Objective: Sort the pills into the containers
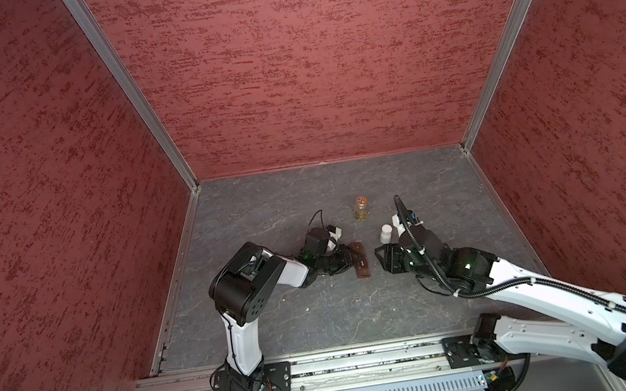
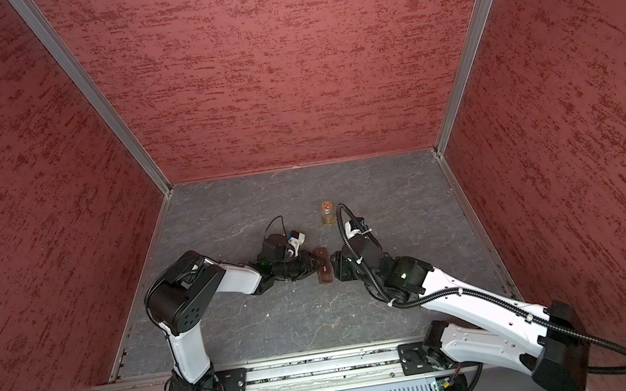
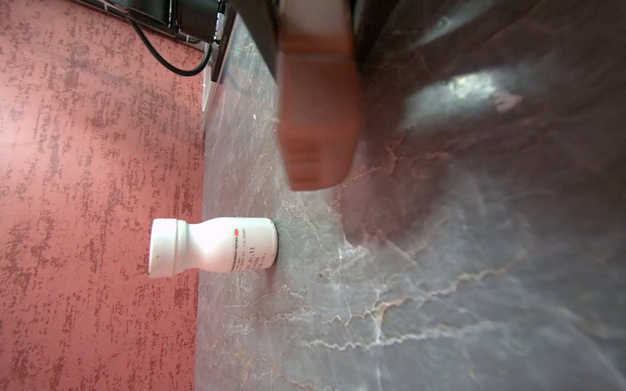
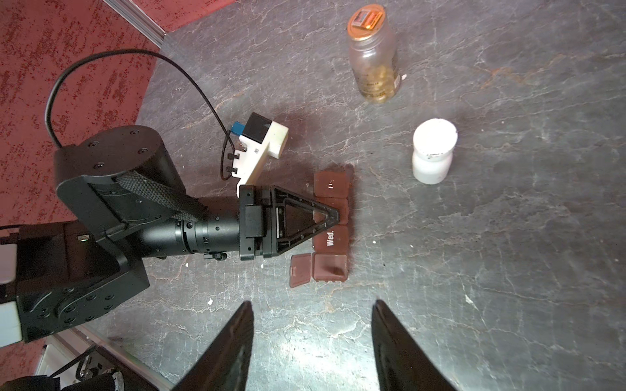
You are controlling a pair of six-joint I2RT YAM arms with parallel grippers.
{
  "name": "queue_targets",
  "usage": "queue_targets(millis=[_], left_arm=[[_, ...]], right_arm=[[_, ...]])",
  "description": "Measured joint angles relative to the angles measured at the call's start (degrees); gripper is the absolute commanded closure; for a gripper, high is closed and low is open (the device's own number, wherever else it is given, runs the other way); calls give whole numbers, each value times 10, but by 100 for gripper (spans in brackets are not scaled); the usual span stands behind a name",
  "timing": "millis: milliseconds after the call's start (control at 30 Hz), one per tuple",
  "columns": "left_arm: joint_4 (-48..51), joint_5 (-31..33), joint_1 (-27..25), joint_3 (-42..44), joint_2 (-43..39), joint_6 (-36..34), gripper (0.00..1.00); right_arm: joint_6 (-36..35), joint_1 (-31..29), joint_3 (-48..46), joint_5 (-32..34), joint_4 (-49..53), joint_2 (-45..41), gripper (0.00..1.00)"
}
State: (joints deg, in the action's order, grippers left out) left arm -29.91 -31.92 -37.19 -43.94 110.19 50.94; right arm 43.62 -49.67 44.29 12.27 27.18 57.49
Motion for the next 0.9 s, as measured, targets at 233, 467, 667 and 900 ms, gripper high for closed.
queue_targets(millis=[233, 467, 667, 900], left_arm=[[-12, -9, 1, -3, -4, -4, 39], [-3, -7, 4, -2, -15, -10, 28], [23, 4, 9, 5, -39, -20, 19], [70, 21, 12, 15, -73, -33, 12]], right_arm=[[1, 0, 0, 0, 0, 0, 43], [2, 0, 0, 0, 0, 0, 43], [3, 0, 0, 0, 0, 0, 43], [3, 1, 0, 0, 1, 0, 42]])
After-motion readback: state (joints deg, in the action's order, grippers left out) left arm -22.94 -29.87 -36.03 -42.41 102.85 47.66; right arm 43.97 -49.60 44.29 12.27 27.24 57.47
